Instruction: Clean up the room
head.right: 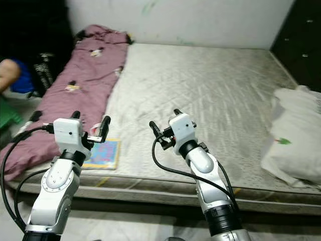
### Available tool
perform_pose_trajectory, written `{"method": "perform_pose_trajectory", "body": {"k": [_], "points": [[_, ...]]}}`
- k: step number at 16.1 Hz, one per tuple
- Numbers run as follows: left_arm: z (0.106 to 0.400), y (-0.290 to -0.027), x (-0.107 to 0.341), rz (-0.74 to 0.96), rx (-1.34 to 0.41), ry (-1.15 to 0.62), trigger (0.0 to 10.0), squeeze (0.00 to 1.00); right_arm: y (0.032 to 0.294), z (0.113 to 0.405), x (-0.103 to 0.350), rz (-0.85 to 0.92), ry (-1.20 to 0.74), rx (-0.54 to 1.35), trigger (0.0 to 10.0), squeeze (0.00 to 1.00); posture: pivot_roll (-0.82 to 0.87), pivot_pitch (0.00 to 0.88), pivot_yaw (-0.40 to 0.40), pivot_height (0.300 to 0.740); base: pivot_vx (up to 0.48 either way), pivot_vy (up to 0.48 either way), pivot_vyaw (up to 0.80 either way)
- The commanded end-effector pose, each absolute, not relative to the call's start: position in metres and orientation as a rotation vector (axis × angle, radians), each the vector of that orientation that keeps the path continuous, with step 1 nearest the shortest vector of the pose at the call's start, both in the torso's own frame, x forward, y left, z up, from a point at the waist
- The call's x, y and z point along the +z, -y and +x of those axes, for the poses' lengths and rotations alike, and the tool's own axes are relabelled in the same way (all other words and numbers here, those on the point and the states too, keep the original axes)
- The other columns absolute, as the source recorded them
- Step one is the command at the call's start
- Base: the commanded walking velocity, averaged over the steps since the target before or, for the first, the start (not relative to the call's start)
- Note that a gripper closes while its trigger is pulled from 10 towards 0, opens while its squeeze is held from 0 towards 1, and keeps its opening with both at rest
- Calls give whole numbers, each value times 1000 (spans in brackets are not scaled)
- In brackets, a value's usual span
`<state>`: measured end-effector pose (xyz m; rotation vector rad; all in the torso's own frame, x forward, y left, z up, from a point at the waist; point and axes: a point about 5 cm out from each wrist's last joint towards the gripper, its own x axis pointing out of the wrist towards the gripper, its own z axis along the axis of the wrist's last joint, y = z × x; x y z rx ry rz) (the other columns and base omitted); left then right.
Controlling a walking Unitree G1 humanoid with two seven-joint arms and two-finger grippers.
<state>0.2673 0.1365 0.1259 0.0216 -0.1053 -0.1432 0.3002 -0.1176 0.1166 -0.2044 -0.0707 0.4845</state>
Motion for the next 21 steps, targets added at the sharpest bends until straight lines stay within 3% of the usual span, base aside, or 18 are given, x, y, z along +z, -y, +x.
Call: {"method": "perform_pose_trajectory", "body": {"k": [1,8,21], "points": [[268,-134,126,23,-153,106,10000,0,121,302,116,-208,67,467,10000,0,-38,0,6,740,0,-364,0],[268,-134,126,20,-155,104,10000,0,121,302,116,-208,66,466,10000,0,-39,0,6,740,0,-338,0],[269,-133,129,-10,-179,130,10000,0,121,305,118,-210,77,455,10000,0,-42,0,6,740,20,0,0]]}}
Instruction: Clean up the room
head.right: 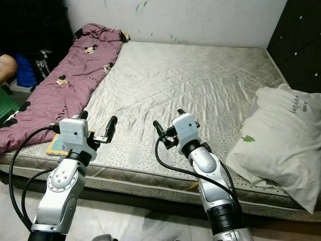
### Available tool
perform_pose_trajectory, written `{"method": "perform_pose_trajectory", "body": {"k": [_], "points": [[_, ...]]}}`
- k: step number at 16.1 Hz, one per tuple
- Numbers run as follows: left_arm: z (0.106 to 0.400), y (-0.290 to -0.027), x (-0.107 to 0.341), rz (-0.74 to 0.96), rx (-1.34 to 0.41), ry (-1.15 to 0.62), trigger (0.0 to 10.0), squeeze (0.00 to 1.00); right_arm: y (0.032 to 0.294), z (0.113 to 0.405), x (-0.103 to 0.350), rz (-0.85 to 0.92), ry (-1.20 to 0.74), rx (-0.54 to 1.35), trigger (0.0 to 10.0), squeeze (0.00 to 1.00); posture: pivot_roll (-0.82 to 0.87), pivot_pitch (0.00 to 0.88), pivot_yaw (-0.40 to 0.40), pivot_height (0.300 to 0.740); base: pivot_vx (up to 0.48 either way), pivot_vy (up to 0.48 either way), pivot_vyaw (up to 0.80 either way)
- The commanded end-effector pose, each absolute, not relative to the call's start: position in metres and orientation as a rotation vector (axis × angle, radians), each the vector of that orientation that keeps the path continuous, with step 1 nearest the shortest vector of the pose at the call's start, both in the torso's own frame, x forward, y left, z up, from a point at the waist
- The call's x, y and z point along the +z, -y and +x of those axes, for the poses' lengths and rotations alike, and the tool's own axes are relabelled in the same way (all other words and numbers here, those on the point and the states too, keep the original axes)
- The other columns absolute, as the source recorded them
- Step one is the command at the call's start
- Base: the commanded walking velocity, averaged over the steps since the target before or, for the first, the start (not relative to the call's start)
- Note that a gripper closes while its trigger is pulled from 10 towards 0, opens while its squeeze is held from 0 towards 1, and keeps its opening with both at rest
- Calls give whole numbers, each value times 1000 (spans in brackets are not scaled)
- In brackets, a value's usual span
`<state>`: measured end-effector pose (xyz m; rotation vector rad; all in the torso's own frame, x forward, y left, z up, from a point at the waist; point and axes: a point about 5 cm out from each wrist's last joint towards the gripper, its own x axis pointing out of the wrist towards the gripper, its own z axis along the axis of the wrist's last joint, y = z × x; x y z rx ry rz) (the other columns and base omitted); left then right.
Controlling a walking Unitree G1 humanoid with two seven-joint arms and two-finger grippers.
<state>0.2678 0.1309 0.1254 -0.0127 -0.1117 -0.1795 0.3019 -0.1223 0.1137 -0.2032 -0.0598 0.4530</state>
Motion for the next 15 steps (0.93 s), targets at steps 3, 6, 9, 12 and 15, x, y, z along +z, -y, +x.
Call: {"method": "perform_pose_trajectory", "body": {"k": [3,6,9,12,15], "points": [[269,-133,129,-13,-182,129,10000,0,122,305,118,-210,79,451,10000,0,-43,0,7,740,264,0,0],[270,-132,129,-14,-187,130,10000,0,122,305,118,-211,81,451,10000,0,-44,0,7,740,282,0,0],[270,-133,128,-16,-188,128,10000,0,122,305,118,-212,81,453,10000,0,-43,0,7,740,296,0,0],[270,-133,126,-7,-184,112,10000,0,121,305,117,-211,79,452,10000,0,-41,0,8,740,194,0,0],[270,-148,120,45,-44,93,10000,0,141,309,115,-196,57,291,10000,0,-32,0,15,740,0,0,0]]}}
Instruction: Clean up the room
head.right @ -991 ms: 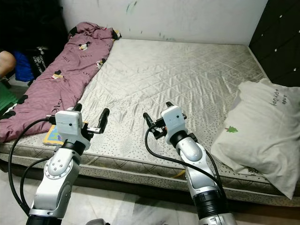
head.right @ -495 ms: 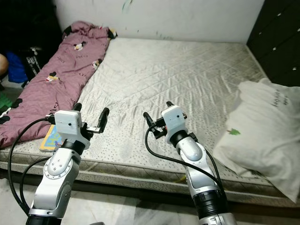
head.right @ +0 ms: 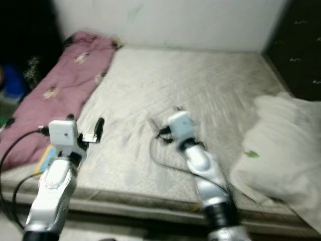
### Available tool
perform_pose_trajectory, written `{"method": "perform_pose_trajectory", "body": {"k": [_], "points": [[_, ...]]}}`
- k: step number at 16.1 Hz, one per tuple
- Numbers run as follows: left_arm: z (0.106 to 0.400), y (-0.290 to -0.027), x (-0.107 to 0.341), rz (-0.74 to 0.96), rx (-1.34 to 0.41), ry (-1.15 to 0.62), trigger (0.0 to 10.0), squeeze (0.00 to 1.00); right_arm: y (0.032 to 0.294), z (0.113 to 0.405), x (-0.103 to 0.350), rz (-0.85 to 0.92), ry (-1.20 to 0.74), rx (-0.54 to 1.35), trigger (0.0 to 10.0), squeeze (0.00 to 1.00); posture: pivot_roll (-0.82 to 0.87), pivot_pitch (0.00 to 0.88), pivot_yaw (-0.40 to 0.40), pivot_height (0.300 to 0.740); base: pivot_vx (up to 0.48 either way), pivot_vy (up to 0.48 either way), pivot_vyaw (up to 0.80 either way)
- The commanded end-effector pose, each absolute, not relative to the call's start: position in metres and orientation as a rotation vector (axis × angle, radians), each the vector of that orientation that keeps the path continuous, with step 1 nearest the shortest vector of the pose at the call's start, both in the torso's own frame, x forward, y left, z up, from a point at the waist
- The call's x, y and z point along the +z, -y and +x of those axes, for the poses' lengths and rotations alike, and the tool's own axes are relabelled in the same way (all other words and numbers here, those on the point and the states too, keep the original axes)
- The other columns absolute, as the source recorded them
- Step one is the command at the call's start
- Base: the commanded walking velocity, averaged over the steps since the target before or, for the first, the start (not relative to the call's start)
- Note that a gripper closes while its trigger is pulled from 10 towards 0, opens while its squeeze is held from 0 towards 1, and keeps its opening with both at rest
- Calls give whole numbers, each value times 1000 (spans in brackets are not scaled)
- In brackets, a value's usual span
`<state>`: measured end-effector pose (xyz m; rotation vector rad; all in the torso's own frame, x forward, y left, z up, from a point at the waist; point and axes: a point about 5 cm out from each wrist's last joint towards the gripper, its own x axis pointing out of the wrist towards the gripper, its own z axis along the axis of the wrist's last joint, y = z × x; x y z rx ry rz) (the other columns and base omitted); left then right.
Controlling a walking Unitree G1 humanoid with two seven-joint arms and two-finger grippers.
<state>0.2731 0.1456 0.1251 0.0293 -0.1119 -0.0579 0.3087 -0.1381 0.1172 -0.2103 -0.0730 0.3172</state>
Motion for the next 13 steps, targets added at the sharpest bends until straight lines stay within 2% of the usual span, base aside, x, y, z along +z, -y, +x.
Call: {"method": "perform_pose_trajectory", "body": {"k": [1,4,6,8,12,13], "points": [[269,-159,121,80,43,100,10000,0,157,311,115,-169,45,193,10000,0,-30,0,15,740,0,0,0],[258,-192,113,117,226,84,10000,0,192,302,109,-122,12,-24,10000,0,-39,0,29,740,0,0,0],[252,-209,107,151,295,62,10000,0,193,299,109,-123,19,-36,10000,0,-42,0,33,740,0,0,0],[253,-223,103,143,356,40,10000,0,186,304,118,-103,56,-48,10000,0,-44,0,45,740,0,0,0],[266,-209,111,105,282,75,10000,0,139,321,120,-85,76,51,10000,0,-43,0,55,740,0,0,0],[265,-204,110,85,273,68,10000,0,133,318,114,-78,59,77,10000,0,-46,0,58,740,0,0,-800]]}}
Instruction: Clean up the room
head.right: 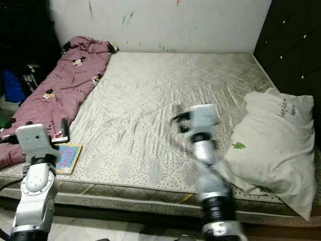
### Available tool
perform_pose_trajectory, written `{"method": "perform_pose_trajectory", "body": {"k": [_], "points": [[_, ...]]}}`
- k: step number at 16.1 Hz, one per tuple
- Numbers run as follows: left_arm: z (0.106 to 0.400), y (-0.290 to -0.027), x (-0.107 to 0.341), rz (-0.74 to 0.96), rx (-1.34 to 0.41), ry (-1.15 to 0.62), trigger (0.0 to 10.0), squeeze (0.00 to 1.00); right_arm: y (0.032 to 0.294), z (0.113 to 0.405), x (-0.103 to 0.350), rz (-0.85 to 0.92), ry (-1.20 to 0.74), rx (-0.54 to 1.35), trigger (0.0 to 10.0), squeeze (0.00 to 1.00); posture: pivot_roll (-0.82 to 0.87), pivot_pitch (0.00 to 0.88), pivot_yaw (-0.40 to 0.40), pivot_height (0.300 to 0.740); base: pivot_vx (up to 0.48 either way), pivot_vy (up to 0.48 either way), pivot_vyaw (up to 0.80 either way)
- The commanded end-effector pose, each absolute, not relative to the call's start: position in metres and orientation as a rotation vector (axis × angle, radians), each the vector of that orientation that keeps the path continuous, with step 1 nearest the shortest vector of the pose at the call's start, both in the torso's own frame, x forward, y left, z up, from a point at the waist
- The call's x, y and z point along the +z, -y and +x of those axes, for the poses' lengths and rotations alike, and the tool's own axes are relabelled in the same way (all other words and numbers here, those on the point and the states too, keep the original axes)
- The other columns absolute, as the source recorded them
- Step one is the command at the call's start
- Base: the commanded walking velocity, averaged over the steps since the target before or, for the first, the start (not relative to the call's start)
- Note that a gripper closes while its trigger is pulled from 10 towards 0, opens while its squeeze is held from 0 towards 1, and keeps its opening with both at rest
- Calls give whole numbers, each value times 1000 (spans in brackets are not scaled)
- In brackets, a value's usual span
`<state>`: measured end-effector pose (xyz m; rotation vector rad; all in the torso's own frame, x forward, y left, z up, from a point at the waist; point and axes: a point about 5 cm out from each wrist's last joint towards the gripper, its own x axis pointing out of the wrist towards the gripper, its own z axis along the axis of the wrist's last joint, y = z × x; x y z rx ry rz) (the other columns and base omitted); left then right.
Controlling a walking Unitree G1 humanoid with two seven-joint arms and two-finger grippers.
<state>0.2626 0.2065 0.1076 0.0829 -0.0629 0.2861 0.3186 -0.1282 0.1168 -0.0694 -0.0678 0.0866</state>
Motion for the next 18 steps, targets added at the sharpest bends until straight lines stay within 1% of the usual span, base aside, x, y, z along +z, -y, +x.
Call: {"method": "perform_pose_trajectory", "body": {"k": [1,4,6,7,8,12,14,17,18], "points": [[263,-201,109,79,268,60,10000,0,135,317,112,-66,50,71,10000,0,-46,0,56,740,0,0,-800],[258,-191,100,69,235,35,10000,0,141,315,110,-78,57,50,10000,0,-48,0,47,740,0,0,-800],[264,-186,103,84,202,54,10000,0,136,317,115,-155,109,105,10000,0,-46,0,36,740,0,0,-800],[265,-186,104,93,197,60,10000,0,137,318,114,-141,104,101,10000,0,-46,0,35,740,0,0,-800],[270,-184,105,71,193,64,10000,0,137,318,106,-94,67,105,10000,0,-37,0,29,740,0,0,0],[278,-174,107,60,152,72,10000,0,132,322,107,-108,75,170,10000,0,-56,0,28,740,0,0,0],[279,-172,111,46,136,86,10000,0,136,321,105,-109,68,152,10000,0,-58,0,34,740,0,0,0],[281,-167,111,49,109,84,10000,0,131,323,106,-117,79,183,10000,0,-55,0,34,740,0,0,0],[281,-168,111,49,110,87,10000,0,129,324,107,-126,87,199,10000,0,-55,0,34,740,0,0,800]]}}
